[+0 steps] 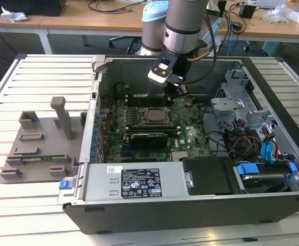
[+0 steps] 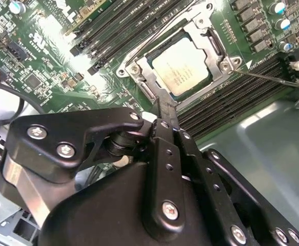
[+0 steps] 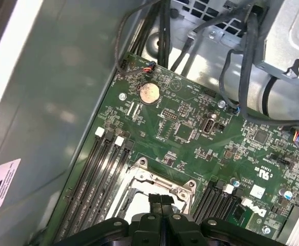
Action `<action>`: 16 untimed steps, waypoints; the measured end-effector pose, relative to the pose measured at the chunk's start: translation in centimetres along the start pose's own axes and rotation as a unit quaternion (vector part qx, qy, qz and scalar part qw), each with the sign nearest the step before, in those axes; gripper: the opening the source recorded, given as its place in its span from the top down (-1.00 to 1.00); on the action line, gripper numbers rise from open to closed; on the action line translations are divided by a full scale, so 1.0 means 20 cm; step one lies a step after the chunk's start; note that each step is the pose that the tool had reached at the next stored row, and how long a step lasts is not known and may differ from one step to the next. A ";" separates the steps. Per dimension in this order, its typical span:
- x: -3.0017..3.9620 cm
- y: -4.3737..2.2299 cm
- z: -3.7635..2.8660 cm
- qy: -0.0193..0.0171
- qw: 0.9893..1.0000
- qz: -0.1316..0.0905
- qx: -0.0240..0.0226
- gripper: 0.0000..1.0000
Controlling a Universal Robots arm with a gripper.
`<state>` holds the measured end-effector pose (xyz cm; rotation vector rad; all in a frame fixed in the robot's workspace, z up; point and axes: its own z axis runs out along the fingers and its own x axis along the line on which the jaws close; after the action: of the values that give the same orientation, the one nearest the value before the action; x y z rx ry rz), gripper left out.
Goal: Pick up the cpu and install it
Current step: 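Install the first cpu locking lever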
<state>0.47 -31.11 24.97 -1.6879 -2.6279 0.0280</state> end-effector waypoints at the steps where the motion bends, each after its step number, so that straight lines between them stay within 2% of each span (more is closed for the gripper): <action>1: 0.000 0.000 0.000 0.000 1.000 -0.003 0.000 0.79; 2: 0.000 0.000 0.000 0.000 1.000 -0.011 0.000 0.79; 11: 0.000 0.000 0.000 -0.001 0.999 -0.038 0.000 0.79; 16: 0.000 0.000 0.000 -0.001 0.998 -0.059 0.000 0.79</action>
<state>0.47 -31.11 24.97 -1.5305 -2.7238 0.0296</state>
